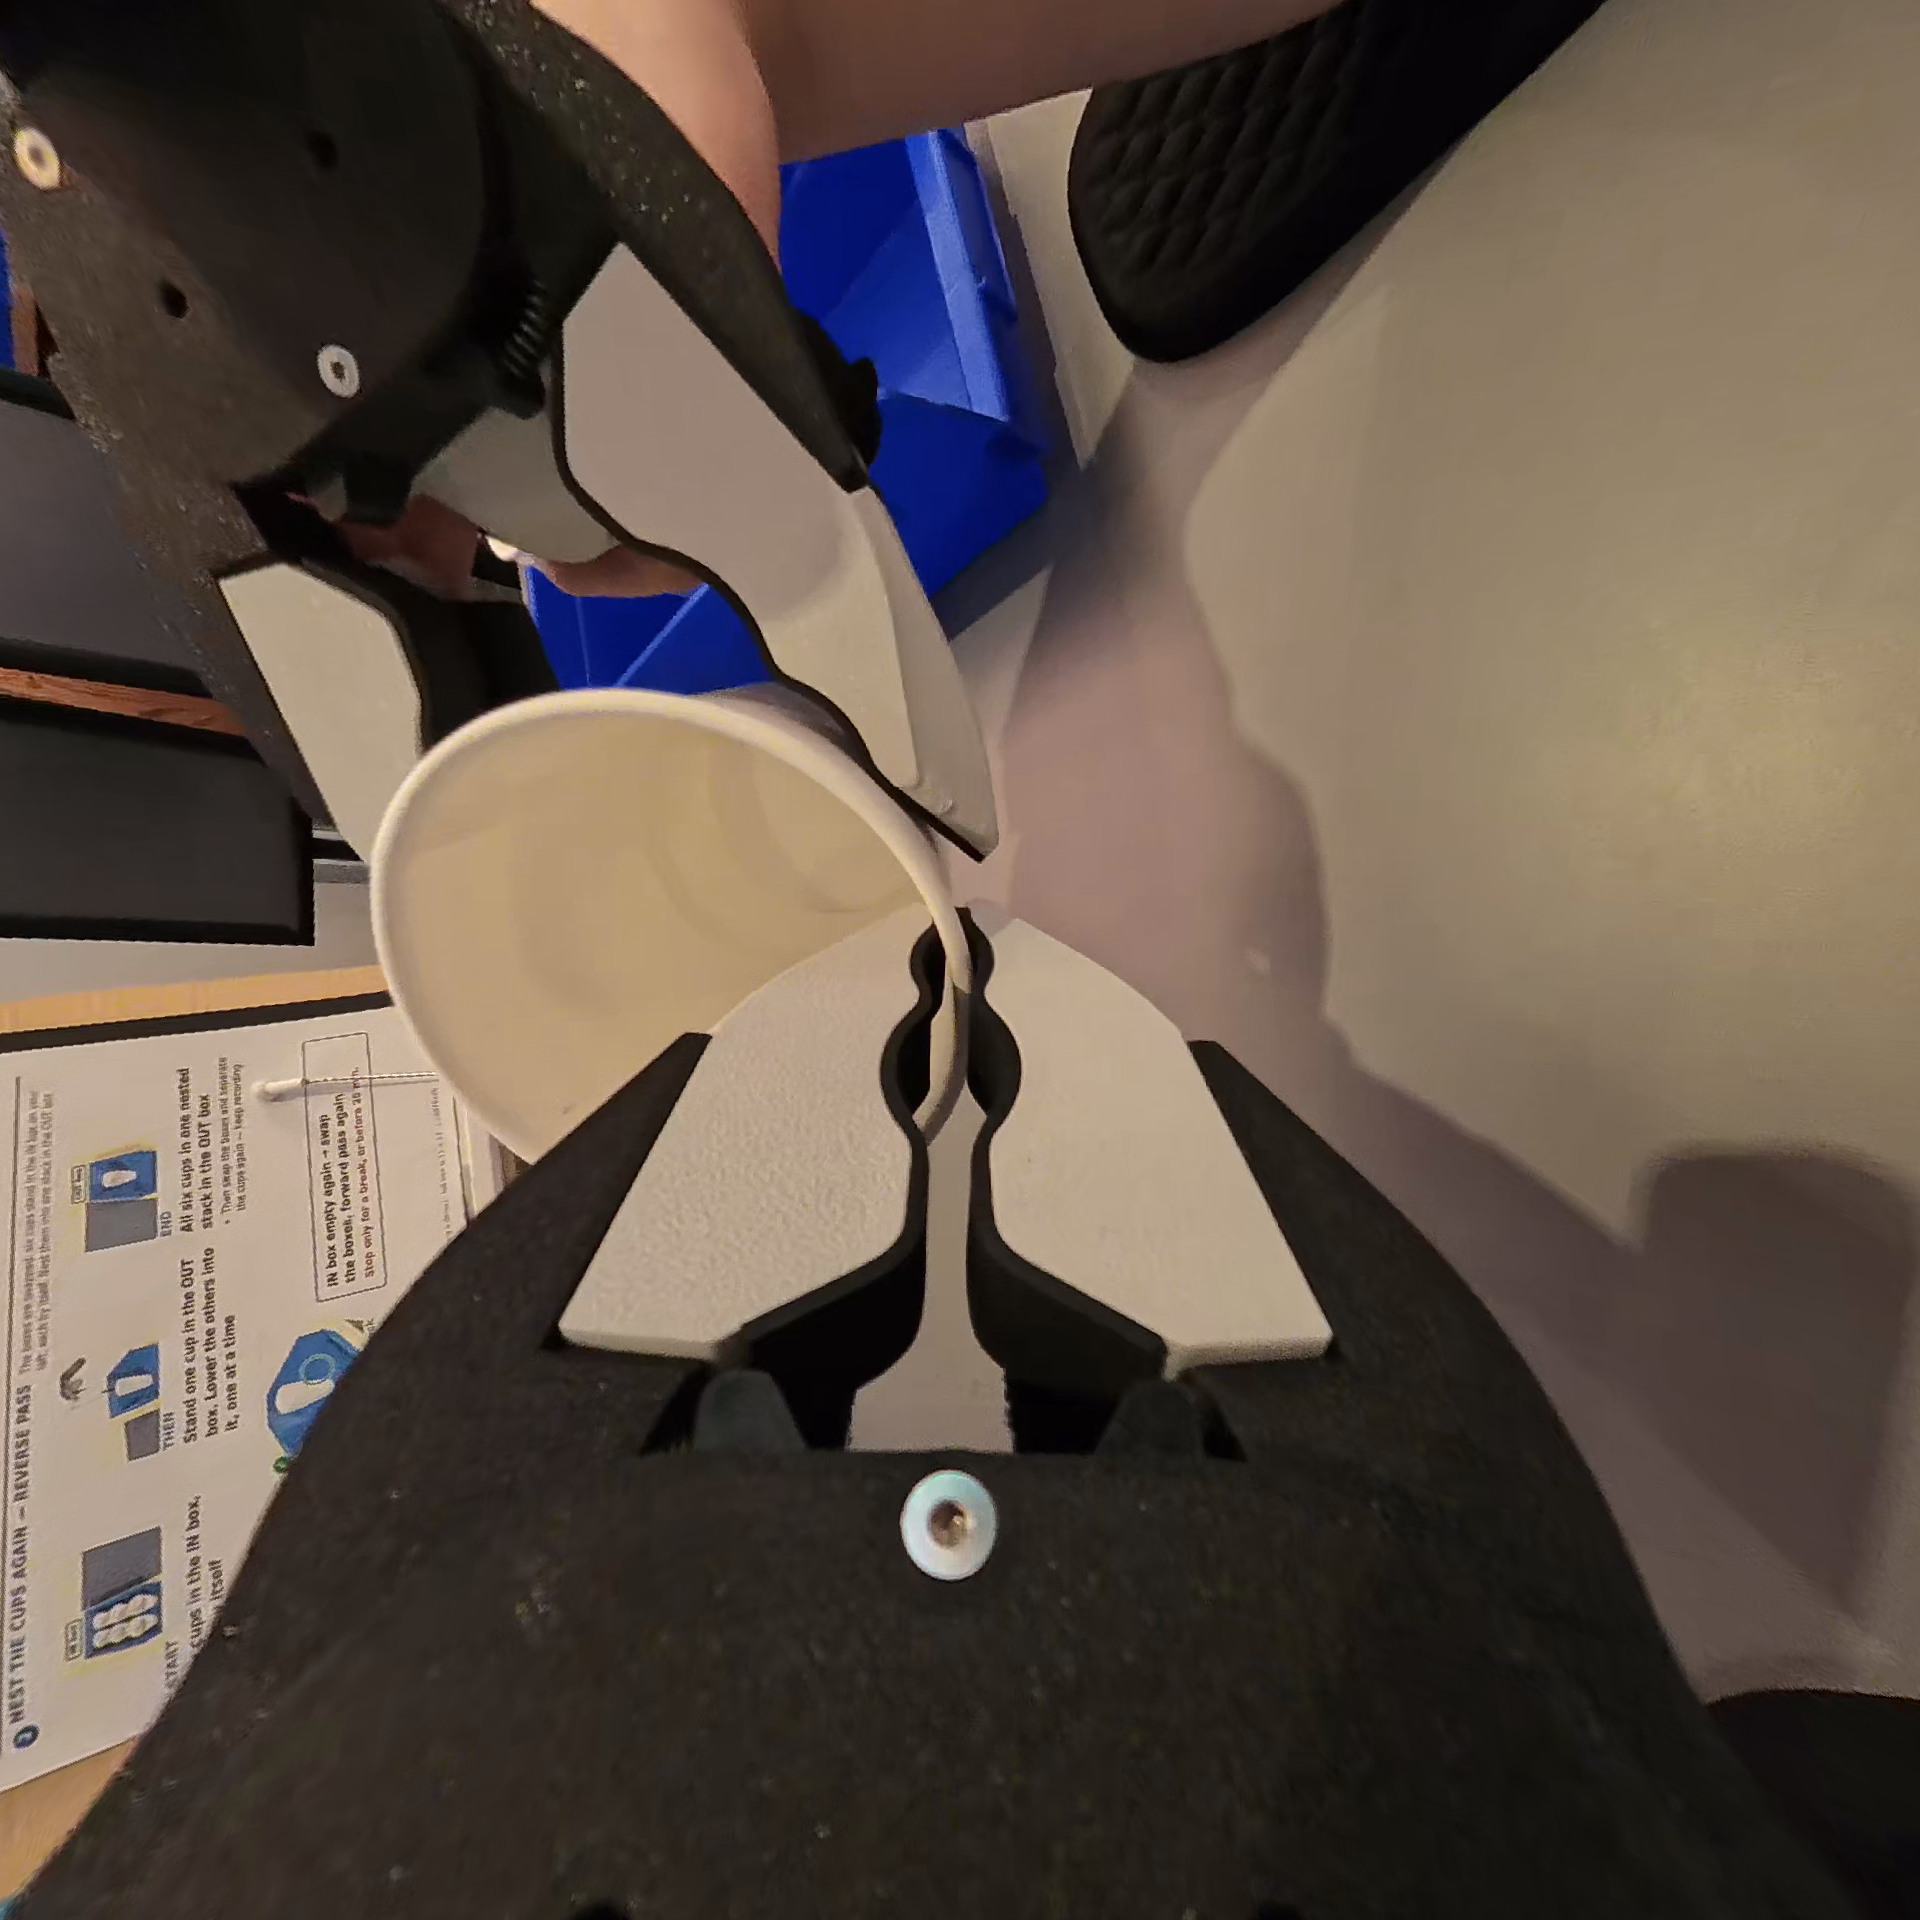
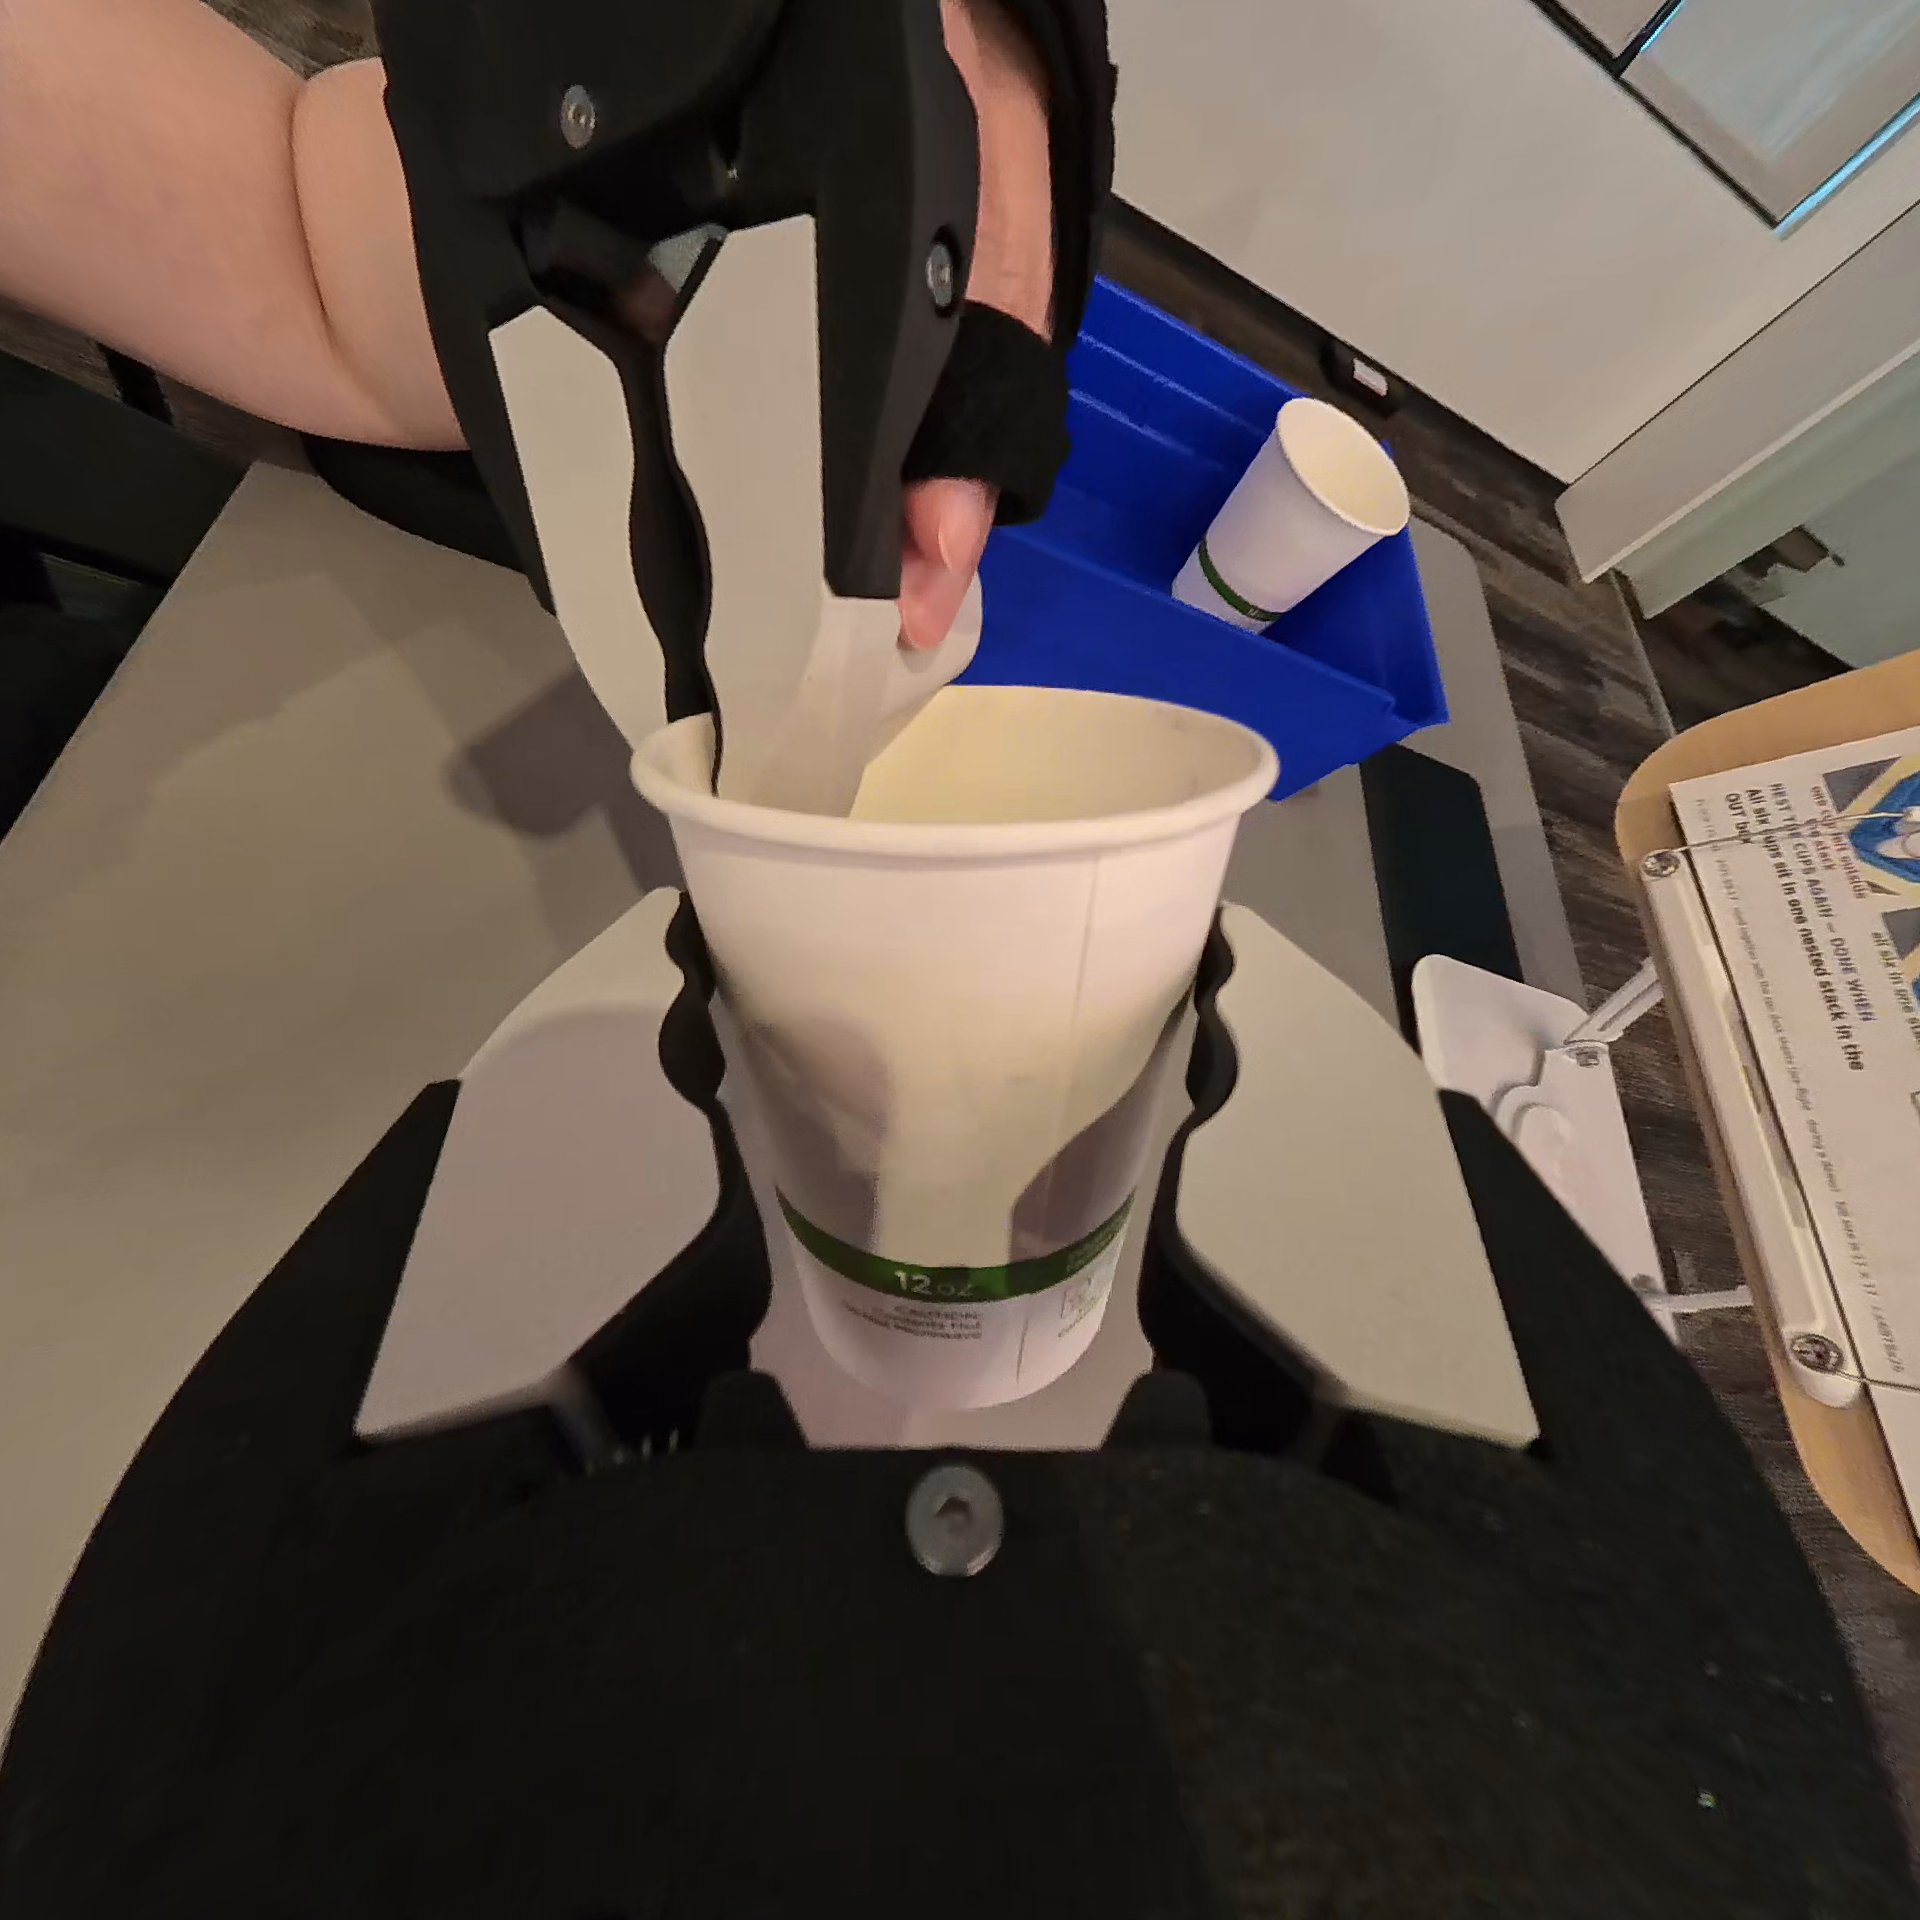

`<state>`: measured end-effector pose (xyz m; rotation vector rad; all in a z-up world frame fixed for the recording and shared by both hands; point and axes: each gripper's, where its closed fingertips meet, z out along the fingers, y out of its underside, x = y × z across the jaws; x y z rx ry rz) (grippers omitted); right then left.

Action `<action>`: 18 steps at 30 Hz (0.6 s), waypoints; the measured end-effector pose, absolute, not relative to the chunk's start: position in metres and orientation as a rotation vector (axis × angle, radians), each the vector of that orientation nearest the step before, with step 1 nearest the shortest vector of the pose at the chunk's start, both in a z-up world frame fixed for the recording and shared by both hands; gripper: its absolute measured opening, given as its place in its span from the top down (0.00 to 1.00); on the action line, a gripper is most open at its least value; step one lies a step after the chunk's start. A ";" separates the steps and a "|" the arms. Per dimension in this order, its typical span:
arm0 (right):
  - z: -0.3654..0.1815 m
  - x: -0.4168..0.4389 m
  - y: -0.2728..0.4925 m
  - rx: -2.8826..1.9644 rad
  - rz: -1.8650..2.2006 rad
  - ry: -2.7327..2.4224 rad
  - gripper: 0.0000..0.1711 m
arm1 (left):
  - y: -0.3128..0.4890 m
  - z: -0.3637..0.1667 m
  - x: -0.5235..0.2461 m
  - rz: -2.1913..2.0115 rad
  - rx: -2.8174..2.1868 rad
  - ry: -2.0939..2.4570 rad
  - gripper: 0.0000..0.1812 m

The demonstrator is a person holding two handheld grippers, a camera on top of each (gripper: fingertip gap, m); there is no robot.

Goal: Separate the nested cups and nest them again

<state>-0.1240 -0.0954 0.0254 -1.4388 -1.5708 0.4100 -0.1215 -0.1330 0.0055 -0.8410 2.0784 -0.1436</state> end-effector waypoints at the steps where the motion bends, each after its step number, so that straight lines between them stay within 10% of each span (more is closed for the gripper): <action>1: 0.024 -0.124 -0.096 -1.446 0.417 -1.576 0.49 | -0.133 0.005 -0.121 -0.146 -0.844 2.081 1.00; 9: 0.024 -0.122 -0.090 -1.465 0.446 -1.554 0.49 | -0.125 0.021 -0.124 -0.156 -0.878 1.984 0.77; 18: 0.106 0.023 -0.020 -1.510 0.276 -0.857 0.49 | -0.093 0.089 -0.151 -0.236 -0.960 1.623 0.73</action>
